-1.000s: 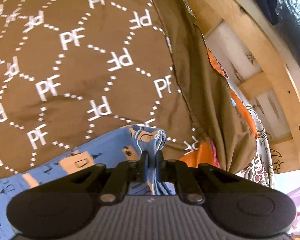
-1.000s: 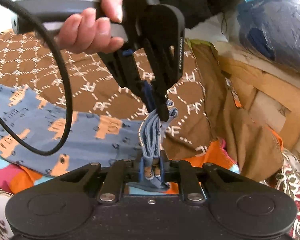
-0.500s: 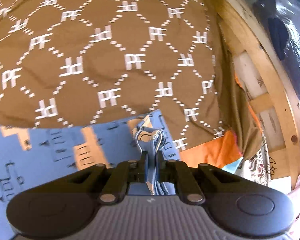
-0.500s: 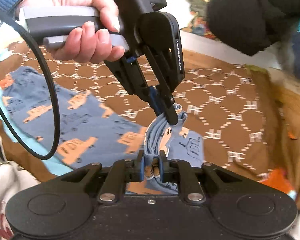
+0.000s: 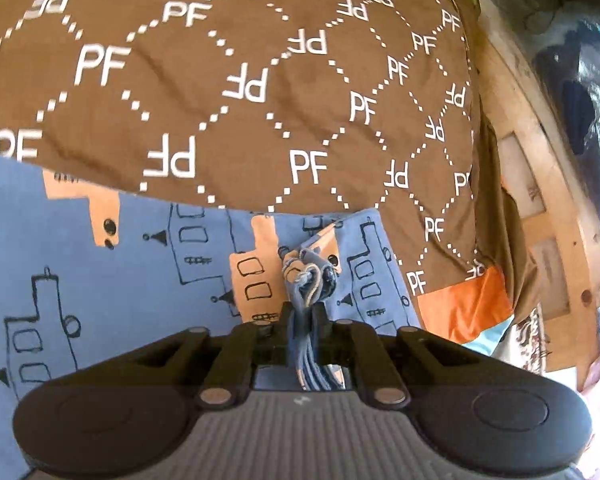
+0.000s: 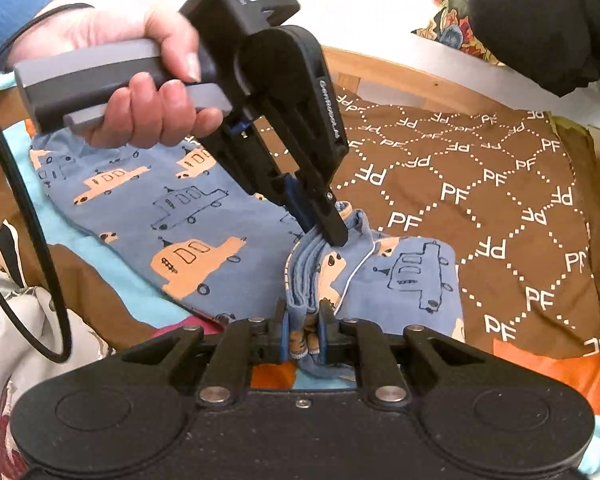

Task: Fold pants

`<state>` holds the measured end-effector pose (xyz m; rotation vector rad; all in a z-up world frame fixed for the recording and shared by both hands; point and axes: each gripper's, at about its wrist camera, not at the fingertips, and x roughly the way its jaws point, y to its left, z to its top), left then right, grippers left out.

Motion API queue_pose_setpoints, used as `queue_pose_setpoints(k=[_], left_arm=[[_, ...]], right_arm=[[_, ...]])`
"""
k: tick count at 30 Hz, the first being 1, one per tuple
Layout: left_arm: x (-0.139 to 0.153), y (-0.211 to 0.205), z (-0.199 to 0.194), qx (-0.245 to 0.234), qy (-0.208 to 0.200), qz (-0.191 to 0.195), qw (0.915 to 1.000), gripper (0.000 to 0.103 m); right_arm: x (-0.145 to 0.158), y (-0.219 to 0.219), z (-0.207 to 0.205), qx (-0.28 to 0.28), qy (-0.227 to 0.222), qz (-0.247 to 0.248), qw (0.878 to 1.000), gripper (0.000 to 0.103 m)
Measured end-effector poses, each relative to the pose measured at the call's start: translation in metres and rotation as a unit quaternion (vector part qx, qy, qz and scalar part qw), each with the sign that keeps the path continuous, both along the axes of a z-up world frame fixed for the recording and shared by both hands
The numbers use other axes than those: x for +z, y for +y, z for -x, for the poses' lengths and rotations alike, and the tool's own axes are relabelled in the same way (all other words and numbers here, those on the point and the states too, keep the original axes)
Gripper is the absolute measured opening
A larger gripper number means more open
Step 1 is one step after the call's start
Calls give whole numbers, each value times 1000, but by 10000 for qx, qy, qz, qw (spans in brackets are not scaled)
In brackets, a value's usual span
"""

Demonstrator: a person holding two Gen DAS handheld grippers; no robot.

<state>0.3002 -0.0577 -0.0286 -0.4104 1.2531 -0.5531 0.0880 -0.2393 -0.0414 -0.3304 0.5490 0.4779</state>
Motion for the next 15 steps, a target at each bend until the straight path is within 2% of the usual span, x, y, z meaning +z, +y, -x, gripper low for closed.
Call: queue_pose_setpoints(k=[2, 3, 4, 8, 15], left_arm=[[-4, 3, 0, 89, 66, 31, 9999, 24], [-4, 6, 1, 111, 70, 29, 9999, 36], [-5, 7, 1, 141, 43, 36, 9999, 42], [-8, 5, 5, 152, -8, 112, 9998, 46], [-10, 3, 6, 244, -48, 103, 9996, 45]], right_arm=[[-1, 1, -1, 18, 18, 13, 10000, 19], [-1, 1, 0, 35, 4, 27, 10000, 21], [-1, 2, 0, 53, -13, 28, 10000, 22], [-1, 1, 2, 43, -20, 25, 10000, 31], [-1, -1, 1, -4, -17, -19, 10000, 33]])
